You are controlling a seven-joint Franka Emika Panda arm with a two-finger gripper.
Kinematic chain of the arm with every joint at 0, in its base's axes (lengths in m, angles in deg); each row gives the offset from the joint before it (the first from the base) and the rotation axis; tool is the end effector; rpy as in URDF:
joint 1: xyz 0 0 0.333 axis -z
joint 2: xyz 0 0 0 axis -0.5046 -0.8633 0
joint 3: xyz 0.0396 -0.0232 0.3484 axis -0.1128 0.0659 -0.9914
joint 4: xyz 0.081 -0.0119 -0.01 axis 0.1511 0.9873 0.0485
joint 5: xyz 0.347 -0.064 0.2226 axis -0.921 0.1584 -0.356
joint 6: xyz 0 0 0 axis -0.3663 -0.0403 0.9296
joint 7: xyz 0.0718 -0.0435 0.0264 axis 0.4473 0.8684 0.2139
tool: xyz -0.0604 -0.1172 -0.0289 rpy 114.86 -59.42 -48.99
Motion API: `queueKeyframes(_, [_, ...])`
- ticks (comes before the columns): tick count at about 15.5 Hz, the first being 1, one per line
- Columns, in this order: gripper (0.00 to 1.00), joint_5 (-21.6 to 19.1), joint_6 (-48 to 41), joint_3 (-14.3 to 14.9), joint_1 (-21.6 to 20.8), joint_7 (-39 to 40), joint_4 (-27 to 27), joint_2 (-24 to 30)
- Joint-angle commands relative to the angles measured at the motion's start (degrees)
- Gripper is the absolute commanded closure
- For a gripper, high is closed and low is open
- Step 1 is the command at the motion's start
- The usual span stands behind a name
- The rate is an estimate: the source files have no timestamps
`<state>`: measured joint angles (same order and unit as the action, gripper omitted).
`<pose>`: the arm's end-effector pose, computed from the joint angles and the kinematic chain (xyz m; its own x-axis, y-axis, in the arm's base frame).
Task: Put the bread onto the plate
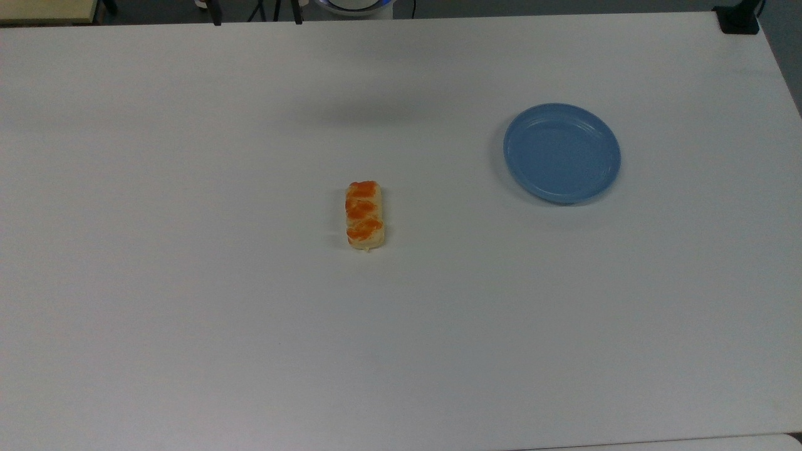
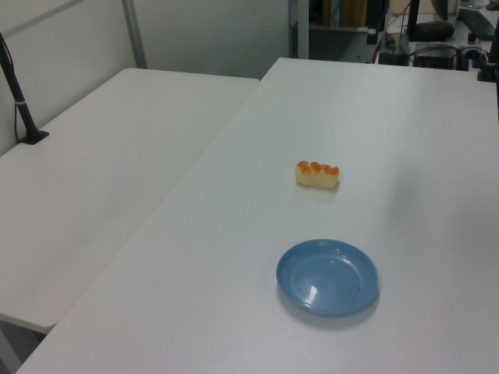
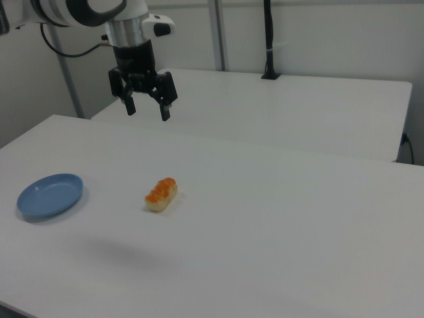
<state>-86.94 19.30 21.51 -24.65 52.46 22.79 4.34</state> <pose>0.5946 -0.0567 0.6414 0.9984 0.0550 0.0114 0.0550 -0.9985 0.0046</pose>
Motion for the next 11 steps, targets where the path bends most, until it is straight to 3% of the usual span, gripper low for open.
queueKeyframes(1, [0.0,0.68,-0.63,-0.17,-1.6,0.32,0.5,-0.94])
queueKeyframes(11, [0.0,1.83,-0.45,-0.17,-2.84,0.23,0.24,-2.71])
